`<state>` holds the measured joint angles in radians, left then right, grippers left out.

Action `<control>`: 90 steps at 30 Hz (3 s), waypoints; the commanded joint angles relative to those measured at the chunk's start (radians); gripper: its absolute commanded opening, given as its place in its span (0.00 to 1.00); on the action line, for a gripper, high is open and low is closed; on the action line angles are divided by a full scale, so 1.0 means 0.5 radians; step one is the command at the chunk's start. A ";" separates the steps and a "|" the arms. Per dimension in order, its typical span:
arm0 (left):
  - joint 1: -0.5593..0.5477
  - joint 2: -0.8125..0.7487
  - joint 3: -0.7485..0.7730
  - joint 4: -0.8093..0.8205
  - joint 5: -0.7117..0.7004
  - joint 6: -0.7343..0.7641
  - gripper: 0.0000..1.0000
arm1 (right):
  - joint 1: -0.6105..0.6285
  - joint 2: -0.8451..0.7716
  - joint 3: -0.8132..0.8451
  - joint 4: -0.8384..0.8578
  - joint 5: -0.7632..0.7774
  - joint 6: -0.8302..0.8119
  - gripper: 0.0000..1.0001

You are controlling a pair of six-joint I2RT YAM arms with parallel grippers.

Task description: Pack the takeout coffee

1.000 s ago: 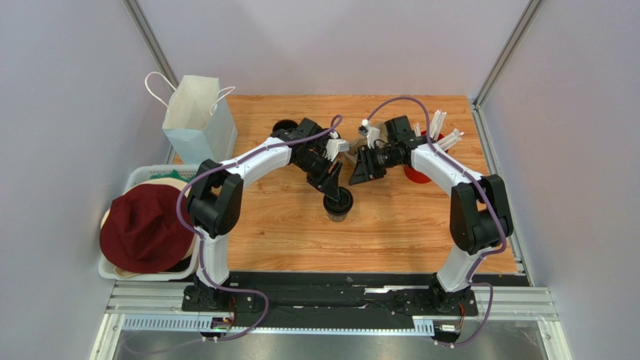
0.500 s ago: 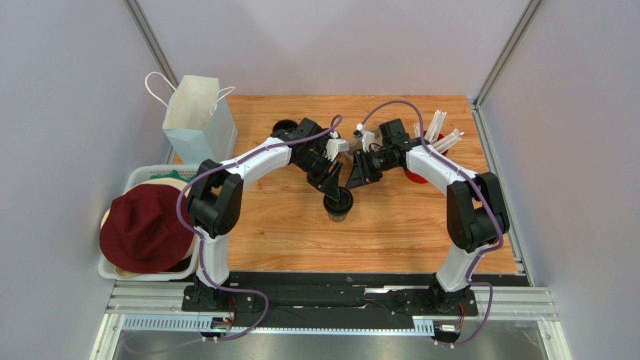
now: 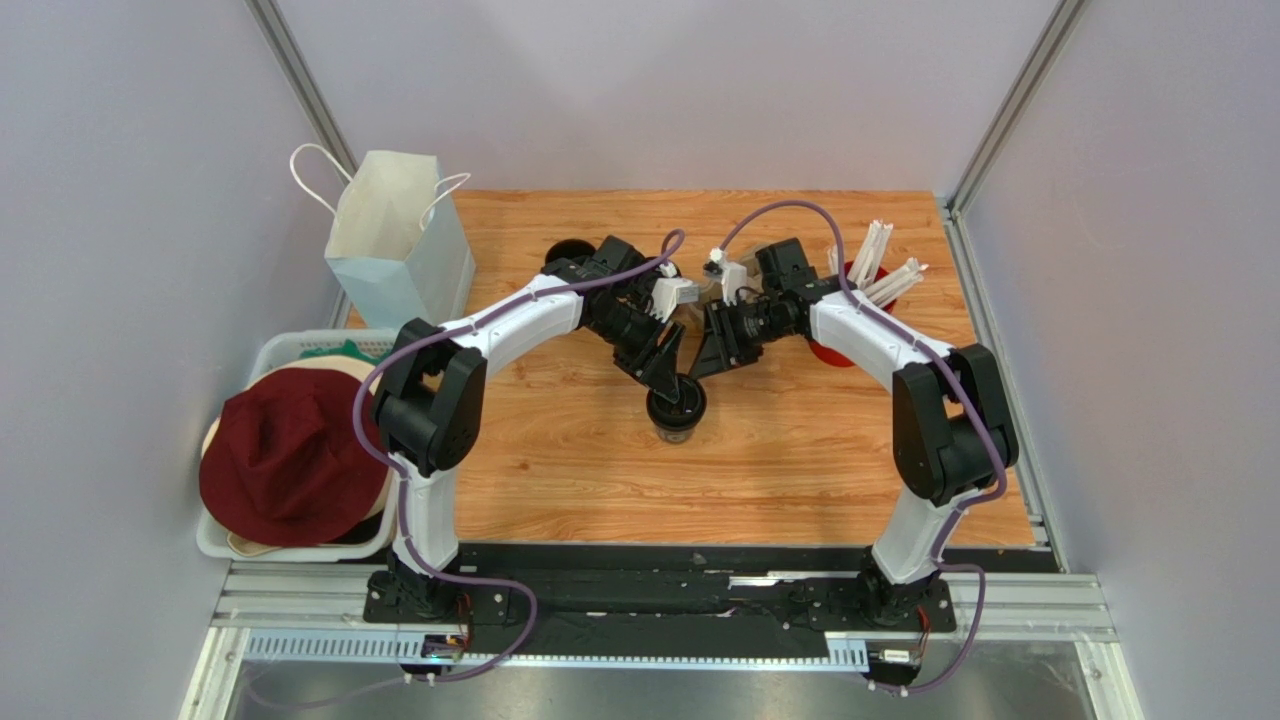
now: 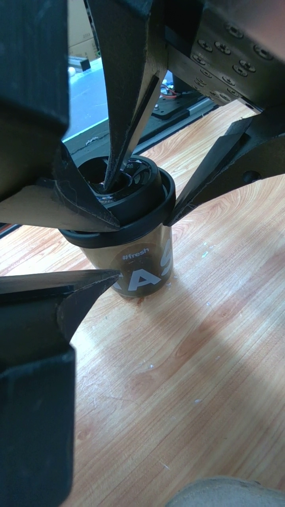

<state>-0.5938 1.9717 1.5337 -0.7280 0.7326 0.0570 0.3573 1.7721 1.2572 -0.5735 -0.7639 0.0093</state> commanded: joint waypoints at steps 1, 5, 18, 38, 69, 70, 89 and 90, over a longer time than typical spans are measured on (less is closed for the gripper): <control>-0.018 0.140 -0.113 -0.007 -0.413 0.171 0.55 | 0.056 -0.019 -0.020 0.009 0.022 -0.056 0.34; -0.018 0.143 -0.119 -0.007 -0.419 0.174 0.54 | 0.062 -0.016 -0.017 0.003 0.034 -0.049 0.34; -0.018 0.128 -0.131 -0.004 -0.434 0.168 0.54 | 0.135 0.015 -0.140 -0.046 0.481 -0.166 0.33; -0.018 0.094 -0.125 -0.010 -0.431 0.177 0.53 | 0.111 -0.240 0.081 -0.215 0.491 -0.218 0.42; 0.049 0.002 -0.110 0.039 -0.201 0.091 0.66 | 0.117 -0.194 -0.088 -0.114 0.098 -0.092 0.73; 0.052 -0.001 -0.107 0.039 -0.189 0.095 0.67 | 0.117 -0.191 -0.085 -0.111 0.095 -0.092 0.73; 0.086 -0.154 -0.039 0.106 0.099 0.116 0.77 | 0.129 -0.163 -0.081 -0.108 0.092 -0.083 0.73; 0.089 -0.160 -0.036 0.112 0.127 0.110 0.77 | 0.126 -0.163 -0.078 -0.111 0.092 -0.086 0.73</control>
<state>-0.5564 1.9583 1.5120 -0.6910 0.7540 0.0765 0.4160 1.6833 1.2087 -0.6605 -0.7136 -0.0410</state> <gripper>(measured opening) 0.763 0.735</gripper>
